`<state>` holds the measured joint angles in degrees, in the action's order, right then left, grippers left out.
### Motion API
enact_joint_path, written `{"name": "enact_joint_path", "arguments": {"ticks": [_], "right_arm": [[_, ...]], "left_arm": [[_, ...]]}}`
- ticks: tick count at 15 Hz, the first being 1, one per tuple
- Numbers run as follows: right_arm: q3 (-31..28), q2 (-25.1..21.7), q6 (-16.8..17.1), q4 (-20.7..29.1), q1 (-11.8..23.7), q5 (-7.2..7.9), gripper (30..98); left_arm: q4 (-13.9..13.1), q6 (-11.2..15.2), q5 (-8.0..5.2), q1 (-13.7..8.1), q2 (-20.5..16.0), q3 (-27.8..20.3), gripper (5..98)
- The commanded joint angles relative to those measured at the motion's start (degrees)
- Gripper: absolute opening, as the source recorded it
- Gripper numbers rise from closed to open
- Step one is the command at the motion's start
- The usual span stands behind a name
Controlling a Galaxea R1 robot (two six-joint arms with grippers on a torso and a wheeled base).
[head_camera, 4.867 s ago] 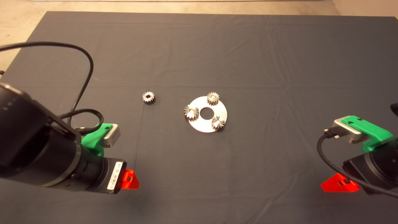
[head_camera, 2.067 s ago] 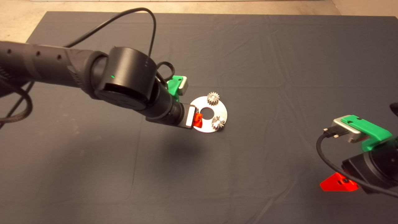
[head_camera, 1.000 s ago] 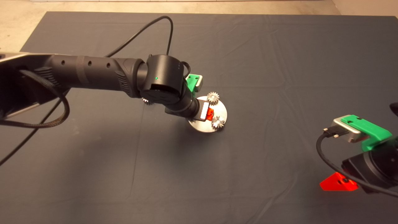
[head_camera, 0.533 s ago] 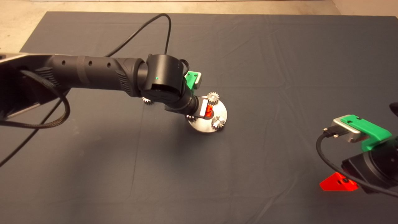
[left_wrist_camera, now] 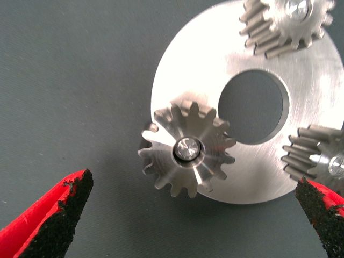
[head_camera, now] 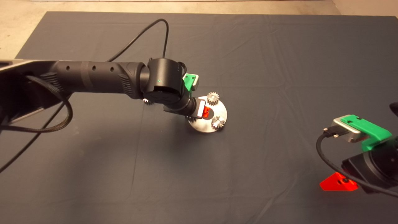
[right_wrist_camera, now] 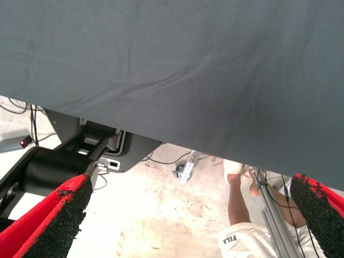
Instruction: Remove an incorrectly installed larger gear and replace it with the correct smaller gear
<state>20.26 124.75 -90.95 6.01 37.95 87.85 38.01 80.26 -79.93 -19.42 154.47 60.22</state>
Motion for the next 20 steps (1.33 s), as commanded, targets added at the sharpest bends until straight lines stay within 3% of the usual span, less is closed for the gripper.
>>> {"name": "enact_joint_path", "arguments": {"ticks": [1, 20], "right_arm": [[-0.15, 0.02, -0.28, -1.53, 0.99, 7.16, 97.7], [-0.15, 0.02, -0.28, -1.53, 0.90, 7.16, 97.7]], "left_arm": [[1.20, -0.63, -0.40, -0.01, 0.36, 0.77, 97.6], [2.16, -3.18, 0.04, 1.03, 2.21, 5.92, 97.2]]}}
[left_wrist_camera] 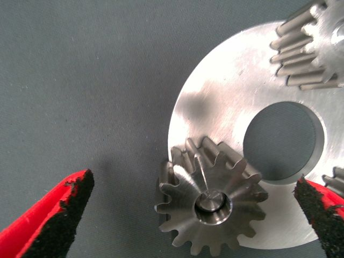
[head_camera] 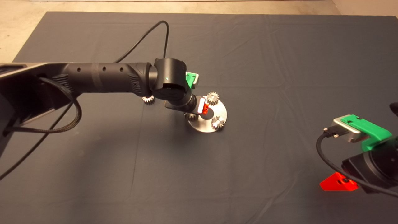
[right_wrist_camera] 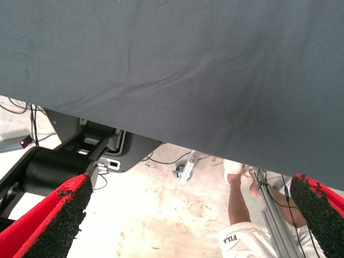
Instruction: Remove an incorrectly installed larger gear and replace it with the correct smaller gear
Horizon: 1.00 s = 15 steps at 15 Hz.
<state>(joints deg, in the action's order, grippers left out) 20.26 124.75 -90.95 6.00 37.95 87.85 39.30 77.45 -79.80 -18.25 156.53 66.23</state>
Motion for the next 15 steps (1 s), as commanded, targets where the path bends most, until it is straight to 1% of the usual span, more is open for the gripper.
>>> {"name": "enact_joint_path", "arguments": {"ticks": [1, 4, 5, 7, 9, 14, 15], "right_arm": [[-0.15, 0.02, -0.28, -1.52, 0.90, 7.16, 97.7], [-0.15, 0.02, -0.28, -1.52, 0.94, 7.16, 97.7], [-0.15, 0.02, -0.28, -1.52, 0.90, 7.16, 97.7], [-0.15, 0.02, -0.28, -1.52, 0.90, 7.16, 97.7], [-0.15, 0.02, -0.36, -1.52, 0.90, 7.16, 97.7], [-0.24, 0.02, -0.45, -1.52, 0.90, 7.16, 97.7], [-0.24, 0.02, -0.45, -1.52, 0.90, 7.16, 97.7]], "left_arm": [[0.86, -0.37, -0.09, -0.12, 0.15, -0.15, 95.1], [0.95, -0.37, -0.09, -0.12, -0.03, -0.24, 94.5], [0.95, -0.37, -0.17, -0.12, -0.03, -0.24, 90.7], [0.95, -0.37, -0.09, -0.12, 0.06, -0.24, 89.6], [0.95, -0.37, -0.09, -0.12, 0.06, -0.15, 84.6], [1.07, -0.37, -0.09, 0.58, 0.06, -0.15, 84.0], [1.57, -0.37, -0.10, 0.58, 0.06, -0.15, 80.5]]}}
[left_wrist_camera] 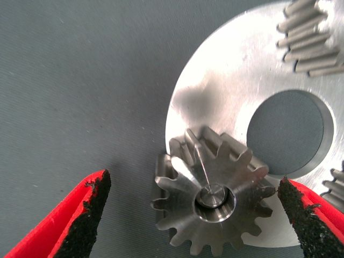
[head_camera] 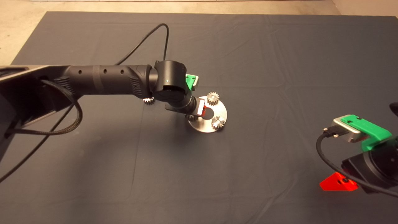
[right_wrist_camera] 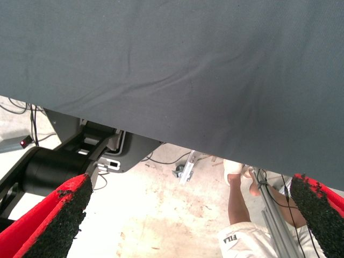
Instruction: Remove an incorrectly installed larger gear and replace it with the correct smaller gear
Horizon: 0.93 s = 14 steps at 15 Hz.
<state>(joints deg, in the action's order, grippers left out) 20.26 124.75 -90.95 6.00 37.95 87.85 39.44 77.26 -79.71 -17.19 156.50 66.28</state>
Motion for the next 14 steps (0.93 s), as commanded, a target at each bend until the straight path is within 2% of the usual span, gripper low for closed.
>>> {"name": "enact_joint_path", "arguments": {"ticks": [1, 8, 10, 13, 14], "right_arm": [[-0.20, 0.02, -0.45, -1.52, 0.90, 7.16, 97.7], [-0.24, -0.07, -0.54, -1.52, 0.90, 7.16, 97.7], [-0.24, -0.07, -0.54, -1.52, 0.90, 7.16, 97.7], [-0.24, -0.07, -0.54, -1.52, 0.90, 7.16, 97.7], [-0.24, -0.07, -0.54, -1.52, 0.95, 7.16, 97.7]], "left_arm": [[1.70, -0.10, -0.21, -0.48, 0.17, -0.29, 80.1], [1.96, -0.01, -0.18, -0.39, 0.26, 1.20, 80.1], [1.96, 0.08, -0.18, -0.39, 0.17, 1.12, 74.9], [1.96, 0.25, -0.27, -0.04, 0.17, 1.03, 74.2], [1.96, 0.26, -0.27, 0.05, 0.17, 1.12, 70.9]]}}
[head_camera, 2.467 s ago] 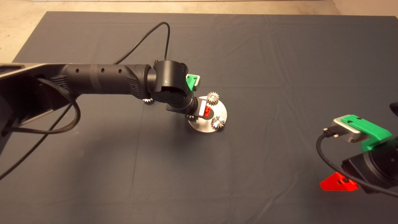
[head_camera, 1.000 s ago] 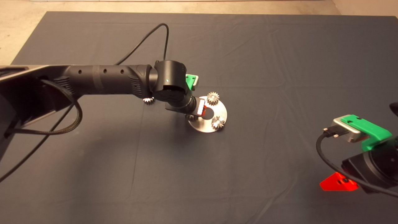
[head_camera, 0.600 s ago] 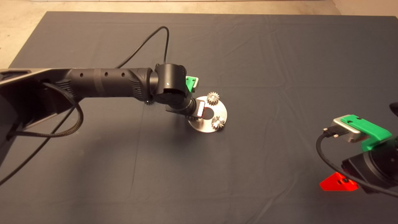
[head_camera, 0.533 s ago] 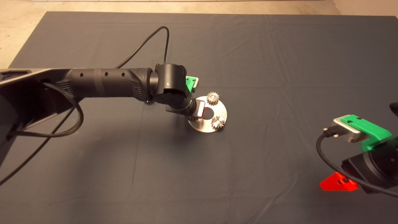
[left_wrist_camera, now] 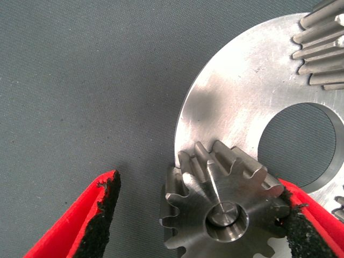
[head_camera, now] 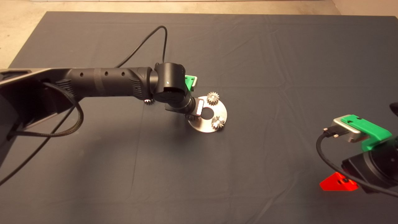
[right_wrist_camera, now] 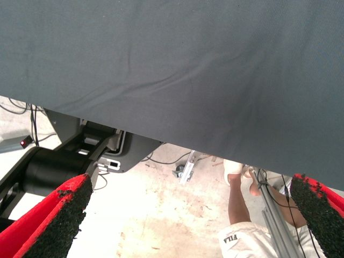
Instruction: Remove an incorrectly installed larger gear and replace it with the correct smaller gear
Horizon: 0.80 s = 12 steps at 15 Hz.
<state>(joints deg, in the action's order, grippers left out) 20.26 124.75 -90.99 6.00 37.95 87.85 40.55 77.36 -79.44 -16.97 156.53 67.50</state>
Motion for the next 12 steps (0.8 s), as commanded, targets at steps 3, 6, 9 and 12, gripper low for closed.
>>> {"name": "enact_joint_path", "arguments": {"ticks": [3, 6, 9, 12], "right_arm": [[-0.24, -0.11, -0.50, -1.52, 0.90, 7.16, 97.7], [-0.24, -0.07, -0.50, -1.52, 0.95, 7.16, 97.7], [-0.24, -0.07, -0.50, -1.52, 0.90, 7.16, 97.7], [-0.24, -0.07, -0.50, -1.52, 0.99, 7.16, 97.7]], "left_arm": [[0.76, 0.33, -0.54, -0.17, 0.15, -0.76, 70.4], [0.76, 0.33, -0.62, -0.17, 0.01, -1.42, 66.4], [0.76, 0.33, -0.62, -0.17, 0.15, -1.56, 64.8], [0.76, 0.33, -0.62, -0.17, 0.15, -1.95, 60.3]]}}
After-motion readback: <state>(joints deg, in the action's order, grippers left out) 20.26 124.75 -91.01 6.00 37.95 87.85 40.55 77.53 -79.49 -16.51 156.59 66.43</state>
